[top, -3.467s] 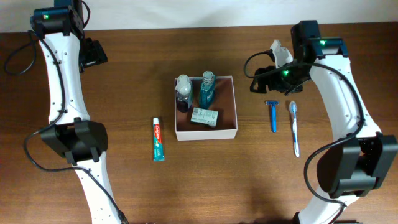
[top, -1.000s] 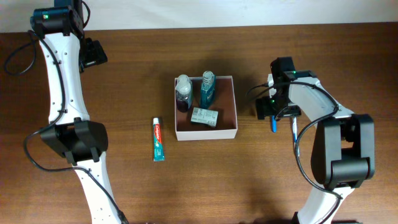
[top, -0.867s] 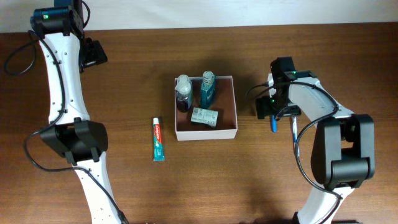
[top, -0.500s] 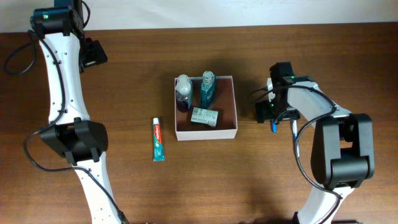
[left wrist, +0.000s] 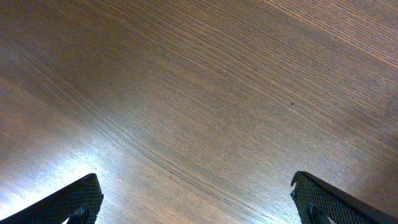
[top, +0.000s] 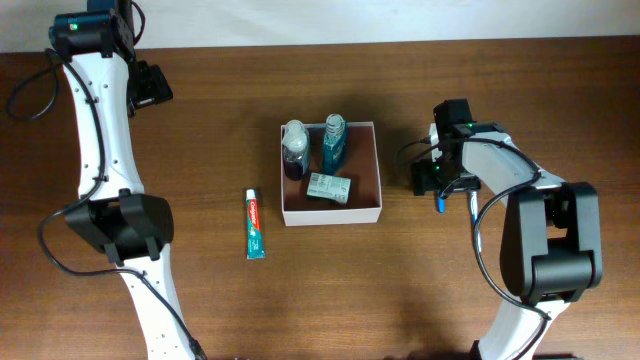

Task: Pack container
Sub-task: 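Lower the right gripper and close it on the razor handle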

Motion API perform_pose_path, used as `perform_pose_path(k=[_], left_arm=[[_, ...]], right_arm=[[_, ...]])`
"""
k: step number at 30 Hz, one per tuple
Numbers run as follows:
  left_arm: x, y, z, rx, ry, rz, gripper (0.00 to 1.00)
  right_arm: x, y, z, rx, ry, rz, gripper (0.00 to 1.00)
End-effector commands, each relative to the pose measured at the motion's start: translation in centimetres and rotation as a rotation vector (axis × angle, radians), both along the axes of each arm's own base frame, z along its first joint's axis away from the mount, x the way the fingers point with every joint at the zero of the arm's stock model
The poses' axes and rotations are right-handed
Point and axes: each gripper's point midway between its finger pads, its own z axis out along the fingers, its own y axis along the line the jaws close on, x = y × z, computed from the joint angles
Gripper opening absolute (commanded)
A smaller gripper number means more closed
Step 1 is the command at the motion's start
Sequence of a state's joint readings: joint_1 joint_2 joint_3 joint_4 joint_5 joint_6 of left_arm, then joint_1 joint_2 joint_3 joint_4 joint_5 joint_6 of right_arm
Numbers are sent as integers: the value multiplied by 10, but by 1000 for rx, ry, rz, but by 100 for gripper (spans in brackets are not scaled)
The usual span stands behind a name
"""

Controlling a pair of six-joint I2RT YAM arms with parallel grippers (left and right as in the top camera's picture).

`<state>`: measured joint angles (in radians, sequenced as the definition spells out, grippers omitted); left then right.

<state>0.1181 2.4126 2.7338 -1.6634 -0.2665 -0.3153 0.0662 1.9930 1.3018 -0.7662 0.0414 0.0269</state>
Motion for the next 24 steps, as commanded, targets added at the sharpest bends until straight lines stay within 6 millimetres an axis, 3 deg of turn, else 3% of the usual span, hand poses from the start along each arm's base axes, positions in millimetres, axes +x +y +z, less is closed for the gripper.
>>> perform_pose_path(k=[1,21,24], left_arm=[[-1,1,2,5,-3,15,99],[-1,1,2,5,-3,15,99],[-1,1,2,5,-3,15,99]], right_arm=[[-10,0,-12,-13,31,-7,86],[-14,5,-16,59,42,-18,80],[-15,2,-16,66,44,-29,74]])
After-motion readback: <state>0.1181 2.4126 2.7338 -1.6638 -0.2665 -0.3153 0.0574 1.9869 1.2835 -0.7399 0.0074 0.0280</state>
